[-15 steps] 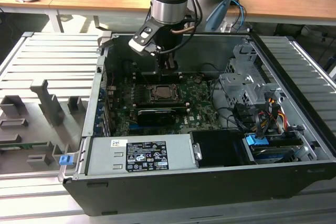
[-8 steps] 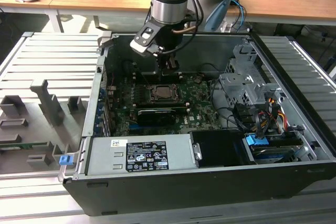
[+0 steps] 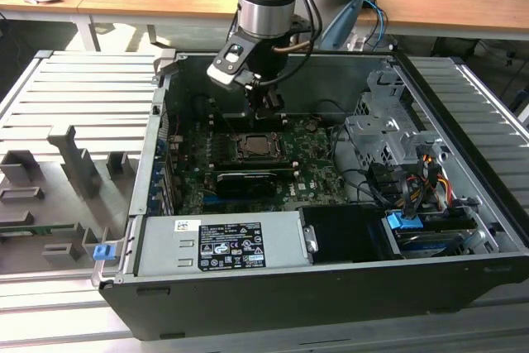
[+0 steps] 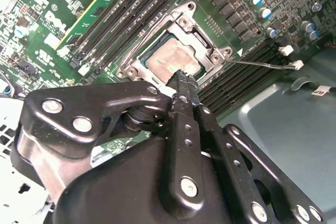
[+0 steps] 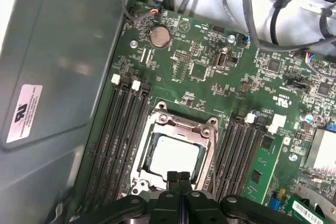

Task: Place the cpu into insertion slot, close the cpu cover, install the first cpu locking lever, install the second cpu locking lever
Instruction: 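Install the first cpu locking lever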

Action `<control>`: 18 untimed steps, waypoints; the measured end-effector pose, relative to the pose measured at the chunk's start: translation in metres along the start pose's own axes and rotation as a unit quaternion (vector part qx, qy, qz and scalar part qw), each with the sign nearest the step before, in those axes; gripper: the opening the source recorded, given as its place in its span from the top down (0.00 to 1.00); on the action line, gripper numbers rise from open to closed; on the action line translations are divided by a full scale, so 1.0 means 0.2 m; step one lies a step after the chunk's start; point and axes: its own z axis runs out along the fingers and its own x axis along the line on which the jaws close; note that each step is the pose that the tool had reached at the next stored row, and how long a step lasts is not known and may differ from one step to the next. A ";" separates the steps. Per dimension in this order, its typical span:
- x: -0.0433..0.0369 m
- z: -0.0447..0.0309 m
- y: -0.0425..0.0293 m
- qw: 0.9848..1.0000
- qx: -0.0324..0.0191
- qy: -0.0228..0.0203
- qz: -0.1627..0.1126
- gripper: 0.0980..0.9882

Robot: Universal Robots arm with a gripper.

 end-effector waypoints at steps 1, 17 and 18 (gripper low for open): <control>0.000 0.000 0.000 1.000 0.000 0.000 -0.004 0.99; 0.000 0.000 0.000 0.994 -0.001 0.000 -0.112 0.99; 0.000 0.000 0.000 0.993 -0.001 0.000 -0.116 0.99</control>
